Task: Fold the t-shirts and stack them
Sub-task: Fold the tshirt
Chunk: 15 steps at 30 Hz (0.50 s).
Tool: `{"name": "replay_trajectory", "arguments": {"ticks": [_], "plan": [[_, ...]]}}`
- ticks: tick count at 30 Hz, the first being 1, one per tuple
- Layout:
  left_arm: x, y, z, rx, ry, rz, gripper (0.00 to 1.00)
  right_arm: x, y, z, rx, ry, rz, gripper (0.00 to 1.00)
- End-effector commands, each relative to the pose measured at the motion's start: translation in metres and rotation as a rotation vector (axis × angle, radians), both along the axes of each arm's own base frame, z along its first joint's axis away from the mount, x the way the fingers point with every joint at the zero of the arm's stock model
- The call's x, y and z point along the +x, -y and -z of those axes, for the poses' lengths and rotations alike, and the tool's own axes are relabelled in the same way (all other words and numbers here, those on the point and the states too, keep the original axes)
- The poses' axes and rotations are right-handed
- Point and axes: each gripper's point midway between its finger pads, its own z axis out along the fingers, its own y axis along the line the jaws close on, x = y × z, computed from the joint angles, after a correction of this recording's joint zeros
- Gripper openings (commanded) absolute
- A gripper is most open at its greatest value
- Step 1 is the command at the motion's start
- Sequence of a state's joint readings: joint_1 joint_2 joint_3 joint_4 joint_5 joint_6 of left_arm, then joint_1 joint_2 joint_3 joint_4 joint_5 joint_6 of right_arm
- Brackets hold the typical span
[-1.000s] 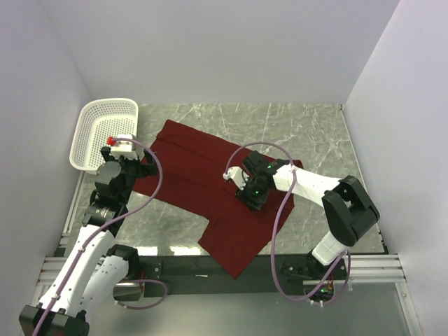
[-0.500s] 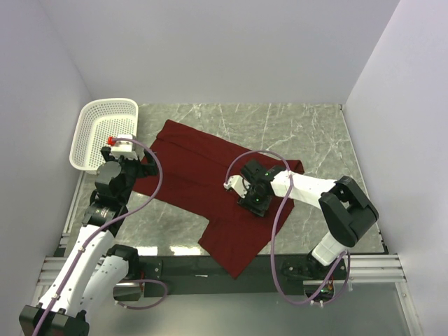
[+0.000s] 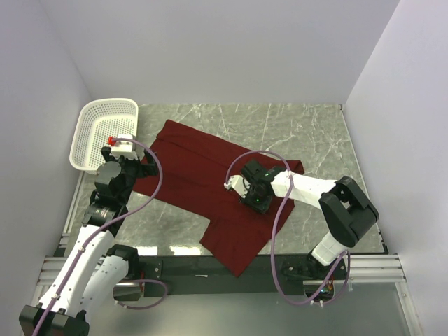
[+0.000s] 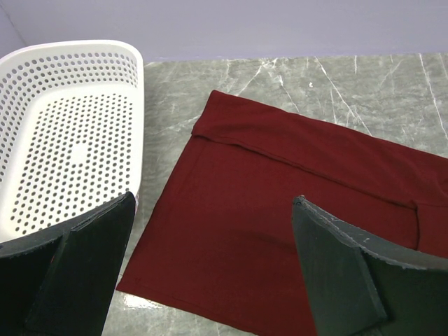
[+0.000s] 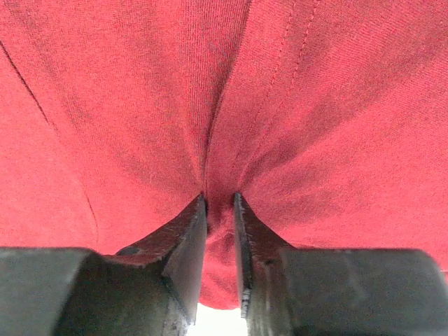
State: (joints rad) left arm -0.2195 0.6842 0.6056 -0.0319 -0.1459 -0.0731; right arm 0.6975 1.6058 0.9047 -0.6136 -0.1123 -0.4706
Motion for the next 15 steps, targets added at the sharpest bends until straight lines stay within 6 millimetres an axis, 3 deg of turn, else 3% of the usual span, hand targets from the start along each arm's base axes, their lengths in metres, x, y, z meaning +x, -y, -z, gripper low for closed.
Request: {"name": "replay_trajectory", "arguments": {"ticks": [1,7,15], "plan": [[-0.001,0.003,-0.005,-0.023,0.022,0.012,0.99,-0.009,0.002,-0.005,-0.003,-0.014,-0.022,0.27],[-0.001,0.003,-0.005,-0.023,0.022,0.012,0.99,-0.013,-0.001,-0.010,0.003,-0.020,-0.044,0.38],[-0.001,0.003,-0.005,-0.023,0.022,0.015,0.99,-0.014,0.001,-0.015,0.009,-0.007,-0.047,0.39]]}}
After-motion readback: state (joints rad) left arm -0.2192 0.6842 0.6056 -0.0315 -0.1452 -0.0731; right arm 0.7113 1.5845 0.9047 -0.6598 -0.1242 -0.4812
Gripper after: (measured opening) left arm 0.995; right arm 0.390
